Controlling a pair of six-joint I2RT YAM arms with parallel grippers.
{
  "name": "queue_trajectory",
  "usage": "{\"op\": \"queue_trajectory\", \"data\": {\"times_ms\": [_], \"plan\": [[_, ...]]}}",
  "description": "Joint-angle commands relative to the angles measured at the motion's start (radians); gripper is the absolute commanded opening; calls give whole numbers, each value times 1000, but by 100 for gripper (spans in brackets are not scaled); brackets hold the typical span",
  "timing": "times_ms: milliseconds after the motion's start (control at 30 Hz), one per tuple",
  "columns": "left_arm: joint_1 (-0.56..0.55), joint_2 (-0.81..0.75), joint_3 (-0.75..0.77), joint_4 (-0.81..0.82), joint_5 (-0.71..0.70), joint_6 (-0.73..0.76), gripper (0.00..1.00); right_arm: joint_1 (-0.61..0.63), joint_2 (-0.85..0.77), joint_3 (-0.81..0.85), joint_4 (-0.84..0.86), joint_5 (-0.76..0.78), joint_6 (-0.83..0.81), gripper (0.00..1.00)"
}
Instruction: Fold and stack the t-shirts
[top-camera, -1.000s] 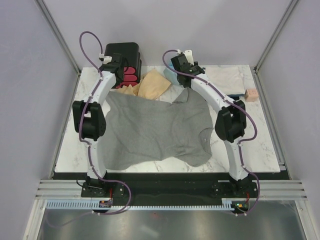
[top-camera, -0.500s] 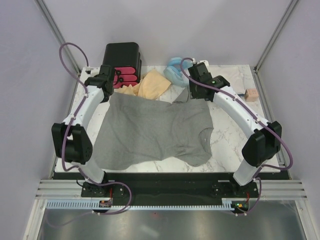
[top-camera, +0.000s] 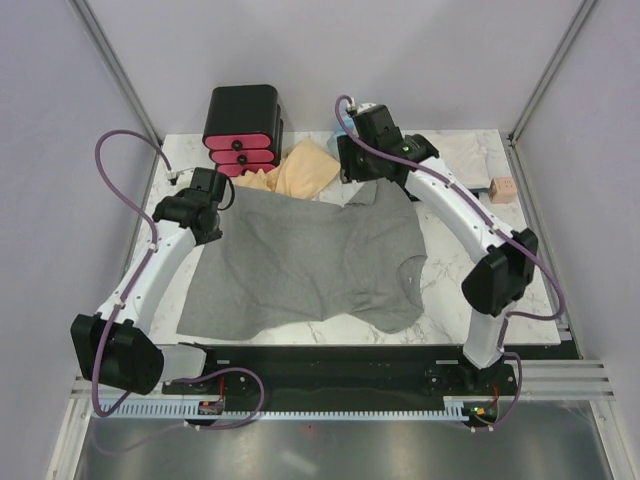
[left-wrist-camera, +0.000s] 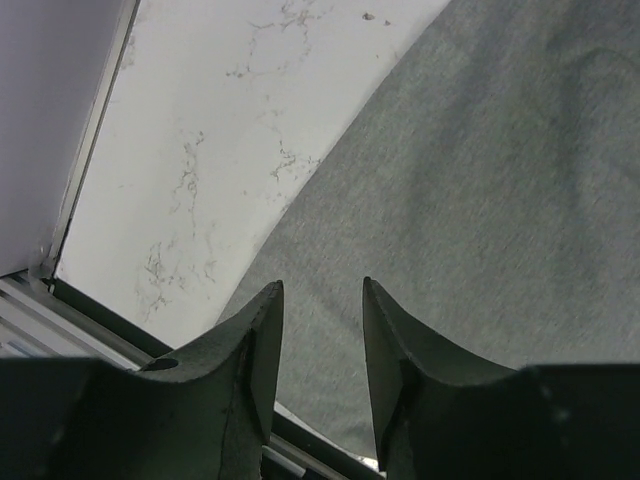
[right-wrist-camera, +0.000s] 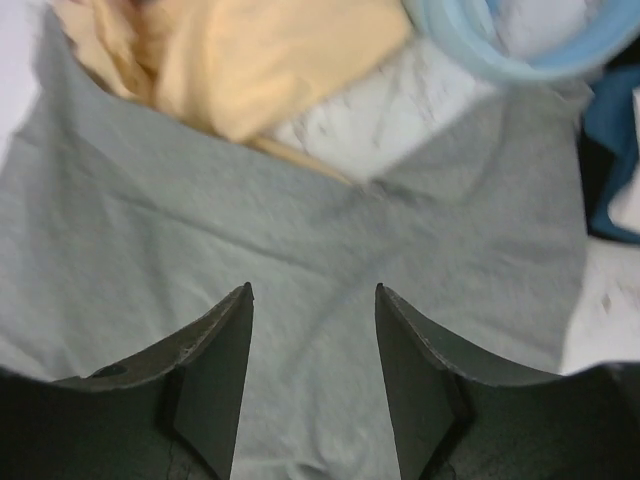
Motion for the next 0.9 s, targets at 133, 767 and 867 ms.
{"op": "queue_trajectory", "data": {"times_ms": [133, 767, 867], "plan": [[-15, -25, -74, 36, 71, -37, 43, -4, 398, 463, 48, -261, 100, 60], [-15, -5, 57, -45, 35, 22, 40, -59, 659, 383, 464, -405, 286, 77], [-15, 30, 90, -51, 30, 21, 39, -65, 719, 448, 460, -425, 303, 80]]}}
